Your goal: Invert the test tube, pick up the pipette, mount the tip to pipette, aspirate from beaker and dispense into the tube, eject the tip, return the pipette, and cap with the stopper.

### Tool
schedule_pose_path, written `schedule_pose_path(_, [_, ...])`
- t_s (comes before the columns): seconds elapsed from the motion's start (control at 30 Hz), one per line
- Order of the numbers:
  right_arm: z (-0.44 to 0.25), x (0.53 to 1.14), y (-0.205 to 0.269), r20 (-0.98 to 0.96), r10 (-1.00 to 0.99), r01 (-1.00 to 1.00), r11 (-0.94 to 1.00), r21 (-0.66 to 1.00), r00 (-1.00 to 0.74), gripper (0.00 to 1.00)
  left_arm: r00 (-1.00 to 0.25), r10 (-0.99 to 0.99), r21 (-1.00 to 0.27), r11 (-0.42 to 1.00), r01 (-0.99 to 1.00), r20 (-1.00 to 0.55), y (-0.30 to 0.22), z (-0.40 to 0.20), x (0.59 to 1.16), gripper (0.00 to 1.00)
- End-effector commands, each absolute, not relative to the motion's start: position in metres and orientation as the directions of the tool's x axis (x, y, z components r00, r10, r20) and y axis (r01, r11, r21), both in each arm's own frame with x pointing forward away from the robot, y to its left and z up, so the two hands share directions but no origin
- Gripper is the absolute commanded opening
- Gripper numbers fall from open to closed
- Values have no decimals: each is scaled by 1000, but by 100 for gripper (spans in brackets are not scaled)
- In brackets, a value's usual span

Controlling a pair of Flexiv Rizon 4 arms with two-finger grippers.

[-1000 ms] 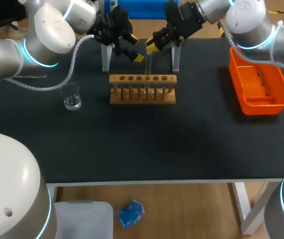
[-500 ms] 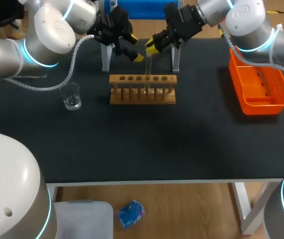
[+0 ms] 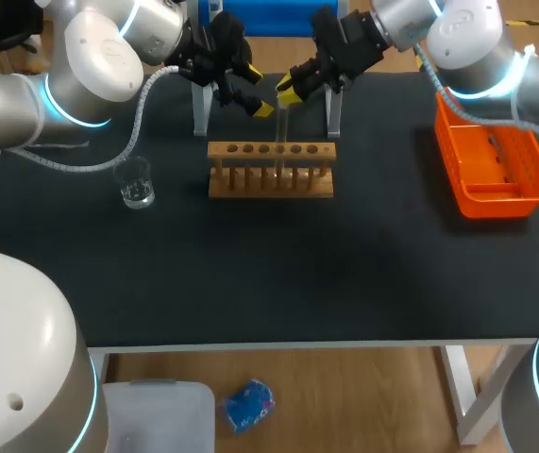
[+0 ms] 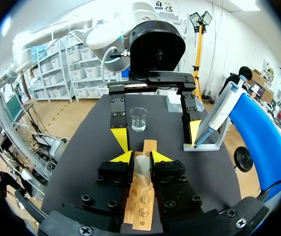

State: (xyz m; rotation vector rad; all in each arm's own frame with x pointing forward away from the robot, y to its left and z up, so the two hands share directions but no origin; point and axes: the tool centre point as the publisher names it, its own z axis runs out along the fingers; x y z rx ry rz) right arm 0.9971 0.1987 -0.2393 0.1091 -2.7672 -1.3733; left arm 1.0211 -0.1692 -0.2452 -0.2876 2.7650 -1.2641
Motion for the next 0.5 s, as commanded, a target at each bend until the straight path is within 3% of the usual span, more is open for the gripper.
schedule_pose_path(0.03, [-255, 996, 199, 15, -80, -38, 614, 788, -997, 0, -979, -205, -753, 644, -136, 2, -169, -244, 1022, 100])
schedule_pose_path(0.5, [-261, 997, 197, 17, -67, -29, 625, 780, -998, 0, -979, -205, -753, 644, -136, 2, -169, -244, 1022, 100])
